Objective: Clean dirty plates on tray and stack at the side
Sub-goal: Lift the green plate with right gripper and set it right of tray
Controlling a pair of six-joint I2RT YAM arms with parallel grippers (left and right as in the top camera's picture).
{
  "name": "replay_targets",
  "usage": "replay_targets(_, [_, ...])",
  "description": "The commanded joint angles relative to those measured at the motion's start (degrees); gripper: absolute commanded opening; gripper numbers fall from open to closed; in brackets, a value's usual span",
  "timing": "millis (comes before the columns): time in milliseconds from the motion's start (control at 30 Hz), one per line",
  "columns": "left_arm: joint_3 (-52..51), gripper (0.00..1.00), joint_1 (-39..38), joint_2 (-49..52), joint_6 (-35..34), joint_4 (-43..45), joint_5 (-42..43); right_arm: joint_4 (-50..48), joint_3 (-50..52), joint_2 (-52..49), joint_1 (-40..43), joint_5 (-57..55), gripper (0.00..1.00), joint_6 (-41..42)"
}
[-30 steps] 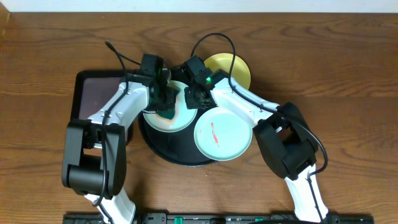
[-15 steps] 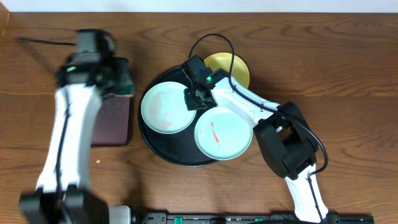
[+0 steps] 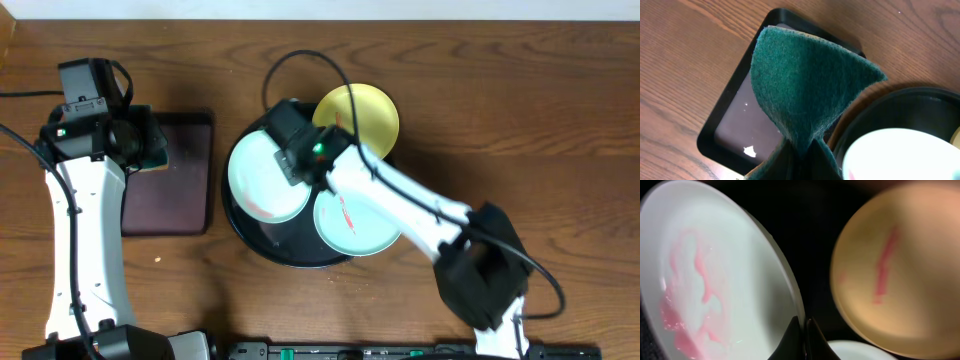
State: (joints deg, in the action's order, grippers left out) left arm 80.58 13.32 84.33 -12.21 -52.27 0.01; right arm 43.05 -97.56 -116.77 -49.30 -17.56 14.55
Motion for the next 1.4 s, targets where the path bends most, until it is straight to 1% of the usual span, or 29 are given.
replay_targets(0, [0.0, 0.07, 0.2, 0.5, -0.4, 0.0, -0.7, 1.0, -1.0, 1.8, -4.3, -19.6, 0.01, -2.6])
replay_targets(100, [-0.1, 0.07, 0.2, 0.7, -0.4, 0.0, -0.7, 2.2, -1.0, 1.9, -8.5, -31.5, 0.01, -2.6])
replay_targets(267, [-0.5, 0.07, 0.2, 0.7, -0.4, 0.0, -0.7, 3.1, -1.0, 1.9, -13.5, -44.9, 0.01, -2.6])
replay_targets(433, [-0.6, 0.08, 0.2, 0.7, -0.4, 0.0, -0.7, 3.0, -1.0, 1.9, -16.8, -56.0, 0.01, -1.2])
replay_targets(567, [-0.6, 0.07, 0.2, 0.7, -0.4, 0.0, -0.7, 3.0, -1.0, 1.9, -17.8, -61.8, 0.01, -1.2])
replay_targets(733, [-0.6, 0.07, 0.3, 0.7, -0.4, 0.0, -0.7, 3.0, -1.0, 1.9, -18.3, -64.7, 0.01, 0.2])
replay_targets(933, [-0.6, 0.07, 0.3, 0.7, -0.4, 0.0, -0.7, 3.1, -1.0, 1.9, -18.2, -63.4, 0.01, 1.6])
replay_targets(1033, [-0.6, 0.08, 0.3, 0.7, -0.4, 0.0, -0.7, 3.3, -1.0, 1.9, -17.7, -58.4, 0.01, 1.7])
replay_targets(1100, [-0.6, 0.07, 0.3, 0.7, -0.4, 0.0, -0.7, 3.7, -1.0, 1.9, -17.1, -52.5, 0.01, 1.7])
replay_targets(1200, [-0.6, 0.07, 0.3, 0.7, -0.4, 0.0, -0.7, 4.1, -1.0, 2.2, -15.6, -40.7, 0.01, 1.7])
replay_targets(1367, [-0.7, 0.07, 0.3, 0.7, -0.4, -0.3, -0.7, 4.9, -1.0, 6.9, -9.9, -20.5, 0.01, 1.7])
